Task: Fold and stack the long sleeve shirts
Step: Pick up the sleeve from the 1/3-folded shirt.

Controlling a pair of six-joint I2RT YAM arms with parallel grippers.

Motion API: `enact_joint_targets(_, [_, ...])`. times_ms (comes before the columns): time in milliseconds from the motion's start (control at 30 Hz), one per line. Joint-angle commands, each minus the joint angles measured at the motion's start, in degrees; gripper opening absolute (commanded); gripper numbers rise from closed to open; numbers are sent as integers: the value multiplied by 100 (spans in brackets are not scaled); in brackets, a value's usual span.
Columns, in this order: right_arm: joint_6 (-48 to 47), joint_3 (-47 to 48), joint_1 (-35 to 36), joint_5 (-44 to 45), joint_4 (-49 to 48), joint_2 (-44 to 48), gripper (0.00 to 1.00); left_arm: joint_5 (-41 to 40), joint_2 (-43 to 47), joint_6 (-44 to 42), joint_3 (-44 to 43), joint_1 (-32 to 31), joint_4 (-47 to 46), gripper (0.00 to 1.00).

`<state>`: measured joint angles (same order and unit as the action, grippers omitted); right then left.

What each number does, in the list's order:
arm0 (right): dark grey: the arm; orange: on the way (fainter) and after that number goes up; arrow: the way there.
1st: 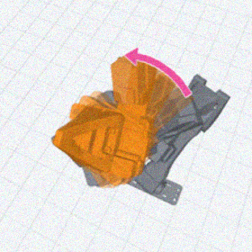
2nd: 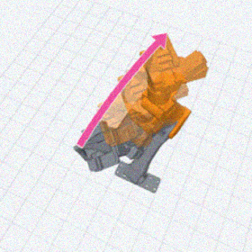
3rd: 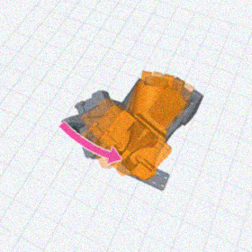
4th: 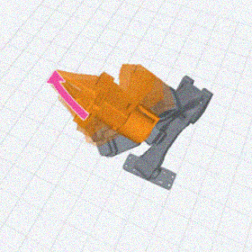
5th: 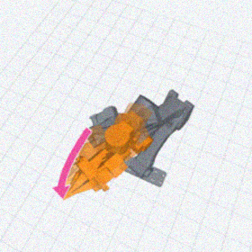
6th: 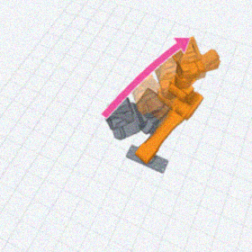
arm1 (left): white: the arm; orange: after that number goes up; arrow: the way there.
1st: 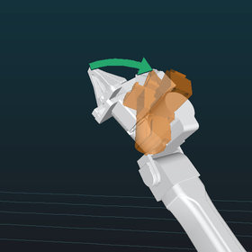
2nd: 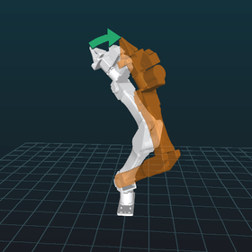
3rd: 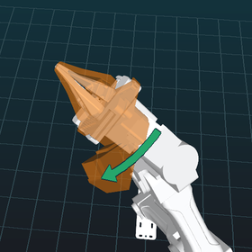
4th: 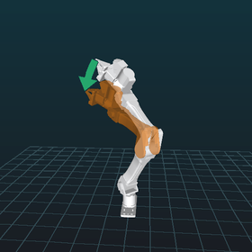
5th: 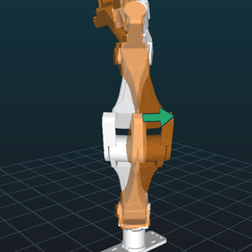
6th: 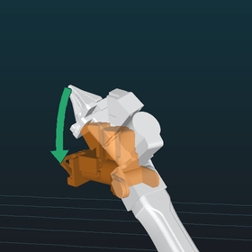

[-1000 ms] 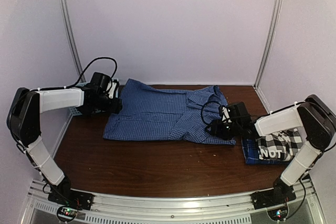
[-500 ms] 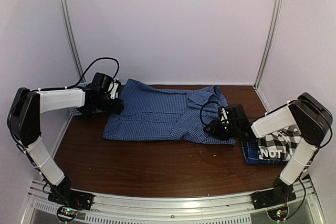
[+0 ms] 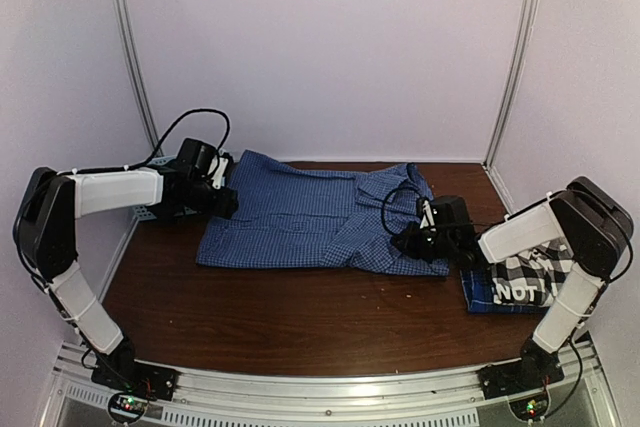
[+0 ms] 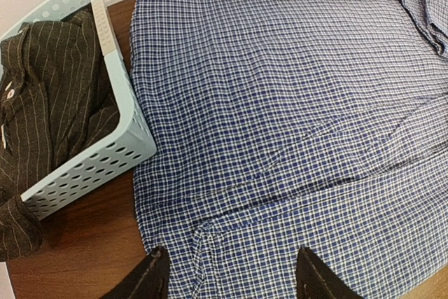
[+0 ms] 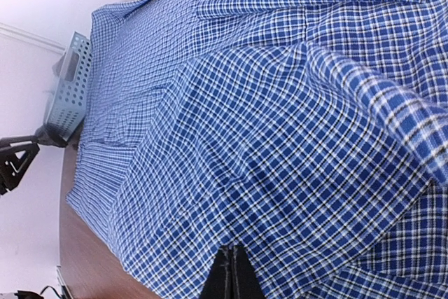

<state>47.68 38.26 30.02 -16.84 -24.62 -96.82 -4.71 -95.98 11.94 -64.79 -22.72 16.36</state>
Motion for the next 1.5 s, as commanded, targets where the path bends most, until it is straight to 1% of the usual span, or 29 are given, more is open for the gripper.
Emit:
enact_joint_targets(0, [40, 57, -18, 39, -189, 21, 0, -80, 256, 76, 98, -75, -191, 63])
enact_joint_targets(167, [-53, -22, -10, 307, 165, 187, 1, -19, 325, 117, 186, -83, -230, 63])
enact_joint_targets(400, [-172, -244, -11, 852, 661, 518, 23, -4, 391, 137, 187, -101, -258, 63])
enact_joint_targets(600, [-163, -231, -14, 1030, 727, 372, 35, 27, 391, 145, 195, -109, -266, 63])
enact_joint_targets(1067, [-60, -73, -36, 1069, 589, -74, 36, 4, 390, 121, 209, -110, -260, 64])
enact_joint_targets(1467, [123, -54, -44, 943, 174, -273, 33, -6, 380, 103, 213, -110, -254, 64])
